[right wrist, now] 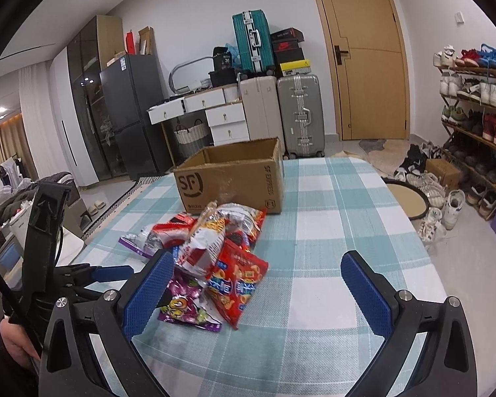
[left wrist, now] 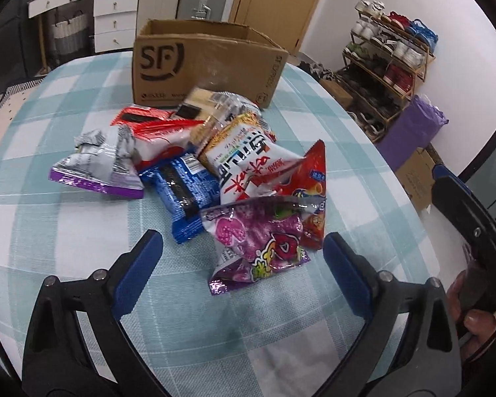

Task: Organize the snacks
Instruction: 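Lower the left tool onto the pink candy bag and close it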

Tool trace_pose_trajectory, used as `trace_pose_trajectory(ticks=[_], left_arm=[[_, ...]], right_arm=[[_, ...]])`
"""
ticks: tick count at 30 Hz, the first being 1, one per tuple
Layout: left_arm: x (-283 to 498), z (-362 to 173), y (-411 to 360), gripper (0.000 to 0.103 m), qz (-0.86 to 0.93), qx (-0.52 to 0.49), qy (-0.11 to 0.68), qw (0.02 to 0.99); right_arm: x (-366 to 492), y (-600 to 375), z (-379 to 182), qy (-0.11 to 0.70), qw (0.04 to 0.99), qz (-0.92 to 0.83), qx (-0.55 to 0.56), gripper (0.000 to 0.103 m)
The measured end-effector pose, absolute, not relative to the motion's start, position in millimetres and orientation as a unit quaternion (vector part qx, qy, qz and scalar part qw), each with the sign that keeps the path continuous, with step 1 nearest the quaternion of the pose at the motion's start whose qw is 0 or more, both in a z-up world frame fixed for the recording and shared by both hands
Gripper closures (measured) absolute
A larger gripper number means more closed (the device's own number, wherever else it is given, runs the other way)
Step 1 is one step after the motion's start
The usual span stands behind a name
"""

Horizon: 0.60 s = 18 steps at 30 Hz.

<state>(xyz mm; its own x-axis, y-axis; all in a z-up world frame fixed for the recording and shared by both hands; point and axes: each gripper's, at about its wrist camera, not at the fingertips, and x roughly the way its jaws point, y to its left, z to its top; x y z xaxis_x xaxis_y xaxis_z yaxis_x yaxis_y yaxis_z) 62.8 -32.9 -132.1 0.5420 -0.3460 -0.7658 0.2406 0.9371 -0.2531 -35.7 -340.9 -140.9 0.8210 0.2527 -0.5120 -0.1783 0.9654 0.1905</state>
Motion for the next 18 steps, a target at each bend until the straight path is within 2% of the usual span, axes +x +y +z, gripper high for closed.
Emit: trace_pose_trajectory(ticks=[2,5,9,12,18], left_arm=[[69,-139,-36,0.005,-0.166,-0.058,0.454,0.874],[78,-148,-38,0.013,-0.170,-0.071,0.467,0.865],[90,-160,-46,0.034,-0.182,-0.075,0.494,0.847],[94,-168,-53,0.045,-0.194,-0.082,0.502,0.839],[104,-177,-57,0.052,-0.206,-0.102,0.502,0.834]], right_arm=[[-32,-344,-147,0.282,0.950,0.113,0.072,0.000],[-25,-351,-156,0.291,0.946,0.113,0.084,0.000],[-16,-356,-166,0.301,0.943,0.113,0.088,0.000],[-15,-357,-170,0.302,0.942,0.117,0.087,0.000],[-17,-359,-174,0.305,0.940,0.122,0.090,0.000]])
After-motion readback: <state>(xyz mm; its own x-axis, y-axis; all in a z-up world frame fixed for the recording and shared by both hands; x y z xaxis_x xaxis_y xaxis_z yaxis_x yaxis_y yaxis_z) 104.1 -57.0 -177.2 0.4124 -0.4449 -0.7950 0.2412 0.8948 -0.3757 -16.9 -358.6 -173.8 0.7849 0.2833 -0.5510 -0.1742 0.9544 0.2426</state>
